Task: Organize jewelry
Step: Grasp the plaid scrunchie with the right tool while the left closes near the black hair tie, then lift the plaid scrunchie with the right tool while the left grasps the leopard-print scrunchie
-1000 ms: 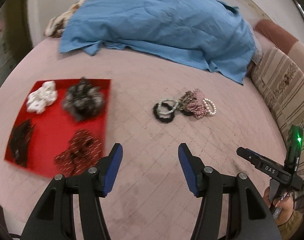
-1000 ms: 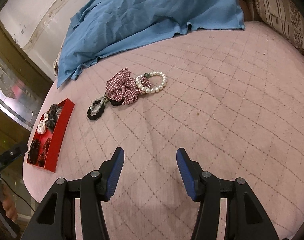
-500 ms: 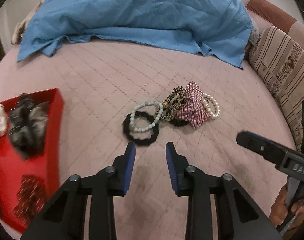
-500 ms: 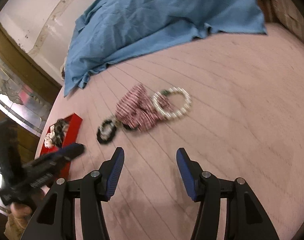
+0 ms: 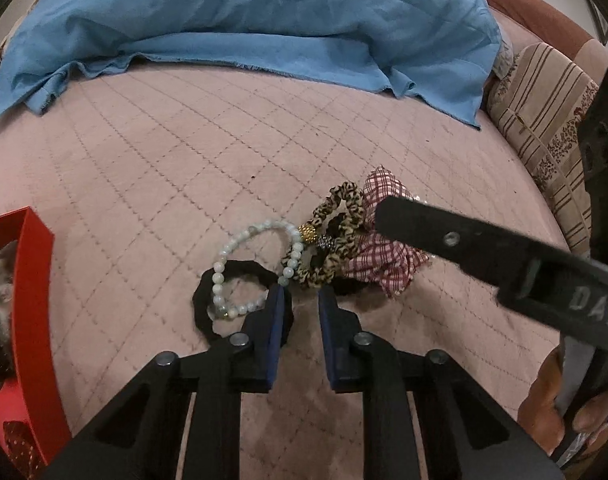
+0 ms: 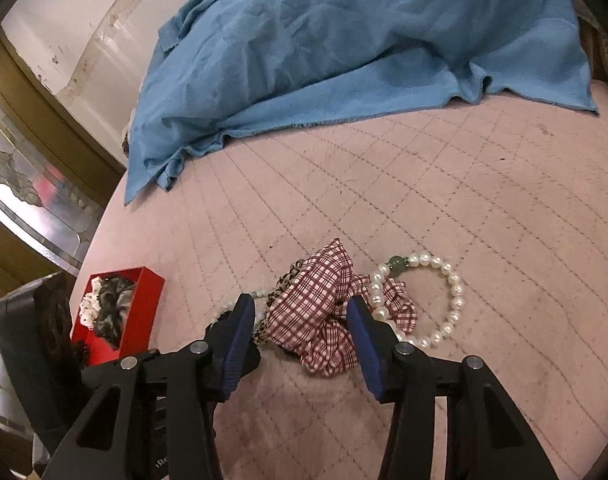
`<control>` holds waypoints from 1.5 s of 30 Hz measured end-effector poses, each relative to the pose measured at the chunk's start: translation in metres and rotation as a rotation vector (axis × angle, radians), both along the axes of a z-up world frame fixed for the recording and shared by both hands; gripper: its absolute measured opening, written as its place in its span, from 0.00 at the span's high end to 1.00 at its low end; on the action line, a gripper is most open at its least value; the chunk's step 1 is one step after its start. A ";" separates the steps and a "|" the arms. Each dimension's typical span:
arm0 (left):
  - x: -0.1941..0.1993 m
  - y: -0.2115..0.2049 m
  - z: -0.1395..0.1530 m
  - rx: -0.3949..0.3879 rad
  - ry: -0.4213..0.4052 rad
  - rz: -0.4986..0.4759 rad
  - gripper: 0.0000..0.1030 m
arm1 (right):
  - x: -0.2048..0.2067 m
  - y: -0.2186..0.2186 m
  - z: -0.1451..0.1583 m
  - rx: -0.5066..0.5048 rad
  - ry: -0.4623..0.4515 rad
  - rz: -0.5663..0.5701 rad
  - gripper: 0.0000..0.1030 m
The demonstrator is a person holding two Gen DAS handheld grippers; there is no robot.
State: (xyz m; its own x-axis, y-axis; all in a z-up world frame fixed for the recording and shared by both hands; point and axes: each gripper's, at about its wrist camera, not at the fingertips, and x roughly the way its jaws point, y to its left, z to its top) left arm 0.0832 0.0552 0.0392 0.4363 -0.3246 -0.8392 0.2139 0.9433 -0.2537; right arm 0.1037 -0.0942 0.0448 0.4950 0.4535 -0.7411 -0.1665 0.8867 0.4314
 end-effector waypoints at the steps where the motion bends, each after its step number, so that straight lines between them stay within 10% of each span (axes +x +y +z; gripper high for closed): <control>1: 0.001 -0.001 0.000 -0.002 -0.001 -0.002 0.85 | 0.002 0.001 -0.003 -0.006 0.006 0.001 0.56; 7: 0.002 0.003 0.000 -0.038 0.010 0.009 1.00 | 0.008 -0.003 -0.014 0.010 0.031 -0.003 0.92; 26: -0.035 0.026 0.049 -0.064 -0.071 0.054 1.00 | -0.050 -0.028 0.026 0.080 -0.024 -0.021 0.95; 31: -0.032 0.015 0.044 -0.060 -0.062 0.041 0.69 | -0.076 -0.038 0.028 0.074 -0.033 -0.010 0.95; 45: 0.005 -0.054 0.017 0.054 -0.077 -0.084 0.68 | -0.090 -0.076 0.001 0.137 0.011 -0.055 0.95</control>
